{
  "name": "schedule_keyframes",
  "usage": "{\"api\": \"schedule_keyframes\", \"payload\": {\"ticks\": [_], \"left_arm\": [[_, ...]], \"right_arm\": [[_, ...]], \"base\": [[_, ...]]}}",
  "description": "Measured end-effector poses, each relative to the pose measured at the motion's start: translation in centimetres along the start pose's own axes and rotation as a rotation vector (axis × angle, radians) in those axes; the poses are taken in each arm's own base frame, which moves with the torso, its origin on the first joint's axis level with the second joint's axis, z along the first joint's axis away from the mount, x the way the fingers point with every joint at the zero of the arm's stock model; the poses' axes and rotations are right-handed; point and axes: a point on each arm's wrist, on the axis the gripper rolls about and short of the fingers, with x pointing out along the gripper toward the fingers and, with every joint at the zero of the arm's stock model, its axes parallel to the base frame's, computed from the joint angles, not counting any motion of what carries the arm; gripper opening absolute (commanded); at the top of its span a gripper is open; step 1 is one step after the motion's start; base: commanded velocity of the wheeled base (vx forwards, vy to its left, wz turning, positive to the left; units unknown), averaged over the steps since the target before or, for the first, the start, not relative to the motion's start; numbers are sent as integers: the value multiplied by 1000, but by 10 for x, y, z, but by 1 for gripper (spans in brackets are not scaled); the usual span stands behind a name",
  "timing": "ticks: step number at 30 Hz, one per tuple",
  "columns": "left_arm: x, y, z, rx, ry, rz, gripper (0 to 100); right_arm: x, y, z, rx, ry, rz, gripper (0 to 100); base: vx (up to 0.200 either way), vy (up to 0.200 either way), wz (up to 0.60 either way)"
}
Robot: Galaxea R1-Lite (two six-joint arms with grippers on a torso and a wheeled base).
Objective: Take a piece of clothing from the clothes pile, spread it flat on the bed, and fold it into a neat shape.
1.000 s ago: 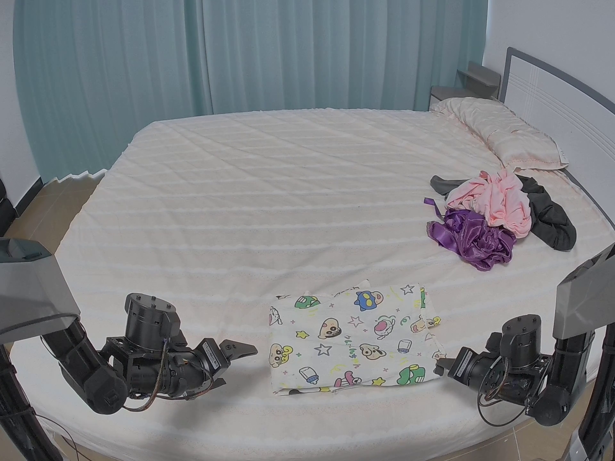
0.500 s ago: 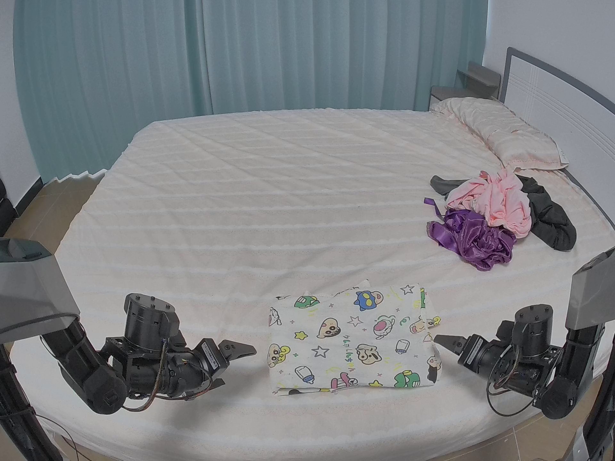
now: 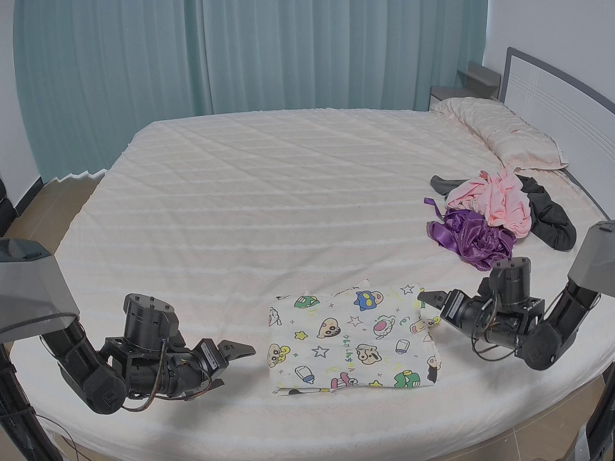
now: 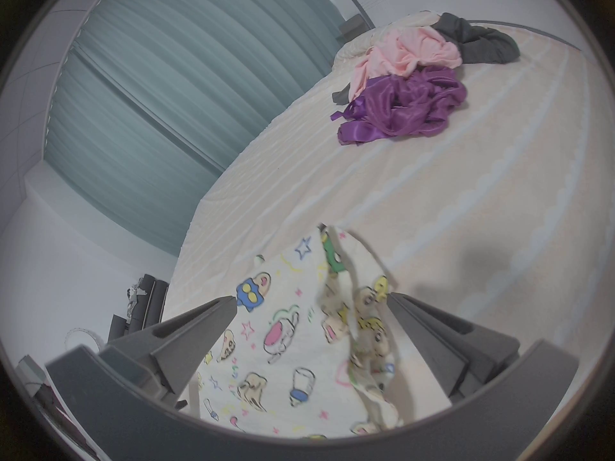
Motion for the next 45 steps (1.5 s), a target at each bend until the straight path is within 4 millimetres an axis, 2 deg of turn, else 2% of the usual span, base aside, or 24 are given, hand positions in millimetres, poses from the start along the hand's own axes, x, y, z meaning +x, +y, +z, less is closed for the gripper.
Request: {"api": "schedule_keyframes", "payload": {"ticks": [5, 10, 20, 30, 31, 37, 45], "left_arm": [[0, 0, 0, 0, 0, 1, 100], [0, 0, 0, 0, 0, 1, 100], [0, 0, 0, -1, 0, 1, 100], [0, 0, 0, -2, 0, 1, 100], [0, 0, 0, -2, 0, 1, 100], [0, 0, 0, -2, 0, 1, 100], [0, 0, 0, -2, -1, 1, 100]], "right_arm": [[23, 18, 18, 0, 13, 16, 100], [40, 27, 18, -10, 37, 30, 100], [63, 22, 11, -11, 57, 16, 100], [81, 22, 14, -10, 44, 20, 100], [83, 22, 14, -10, 43, 20, 0], [96, 19, 15, -6, 32, 13, 0], [102, 7, 23, 11, 10, -8, 0]], "base": [[0, 0, 0], [0, 0, 0], [0, 0, 0], [0, 0, 0], [0, 0, 0], [0, 0, 0], [0, 0, 0]]}}
